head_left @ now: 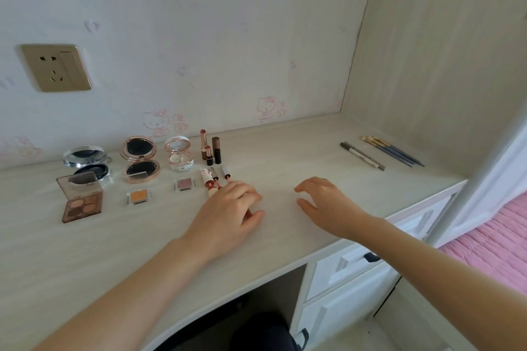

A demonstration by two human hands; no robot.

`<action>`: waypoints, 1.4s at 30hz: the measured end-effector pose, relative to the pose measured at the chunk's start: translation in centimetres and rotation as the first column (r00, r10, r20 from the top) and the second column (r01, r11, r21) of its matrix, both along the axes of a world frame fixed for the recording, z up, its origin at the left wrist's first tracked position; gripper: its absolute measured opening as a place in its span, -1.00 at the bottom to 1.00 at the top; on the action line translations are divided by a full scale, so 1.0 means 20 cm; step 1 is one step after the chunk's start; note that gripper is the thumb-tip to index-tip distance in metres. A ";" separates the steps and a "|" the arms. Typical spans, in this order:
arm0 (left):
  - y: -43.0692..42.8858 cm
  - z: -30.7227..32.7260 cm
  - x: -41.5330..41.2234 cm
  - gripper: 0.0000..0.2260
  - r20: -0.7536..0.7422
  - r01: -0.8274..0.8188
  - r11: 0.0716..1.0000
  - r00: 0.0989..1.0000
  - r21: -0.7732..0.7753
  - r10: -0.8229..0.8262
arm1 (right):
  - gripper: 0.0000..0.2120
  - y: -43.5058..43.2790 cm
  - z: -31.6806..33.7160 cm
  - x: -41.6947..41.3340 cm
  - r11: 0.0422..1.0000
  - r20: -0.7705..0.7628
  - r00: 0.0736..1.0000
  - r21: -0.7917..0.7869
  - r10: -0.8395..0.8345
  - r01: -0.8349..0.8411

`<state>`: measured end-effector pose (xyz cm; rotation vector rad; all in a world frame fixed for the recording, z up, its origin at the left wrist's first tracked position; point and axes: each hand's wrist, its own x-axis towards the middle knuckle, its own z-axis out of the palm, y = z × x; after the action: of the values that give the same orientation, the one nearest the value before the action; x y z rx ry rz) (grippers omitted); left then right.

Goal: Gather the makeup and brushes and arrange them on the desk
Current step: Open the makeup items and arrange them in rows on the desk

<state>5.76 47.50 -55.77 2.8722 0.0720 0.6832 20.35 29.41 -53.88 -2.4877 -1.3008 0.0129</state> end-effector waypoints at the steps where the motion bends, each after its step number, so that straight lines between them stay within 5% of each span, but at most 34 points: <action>1: -0.02 0.02 0.03 -0.61 -0.019 0.007 1.000 1.000 0.000 -0.007 | -0.66 -0.03 0.01 0.01 1.000 0.017 1.000 0.002 -0.003 0.003; 28: -0.38 -0.03 1.39 -0.63 -0.178 0.085 0.966 0.975 -0.244 -0.131 | -0.71 -0.43 -0.11 0.83 0.926 0.162 0.917 0.164 -0.366 0.341; 42: -0.31 -0.06 1.66 -0.65 -0.216 0.120 0.973 0.963 -0.195 -0.162 | -0.71 -0.39 -0.12 0.95 0.920 0.128 0.913 0.108 -0.388 0.376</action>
<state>39.01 41.29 -57.00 2.7343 -0.0374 0.2976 39.31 21.53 -56.20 -2.6686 -0.8211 -0.3158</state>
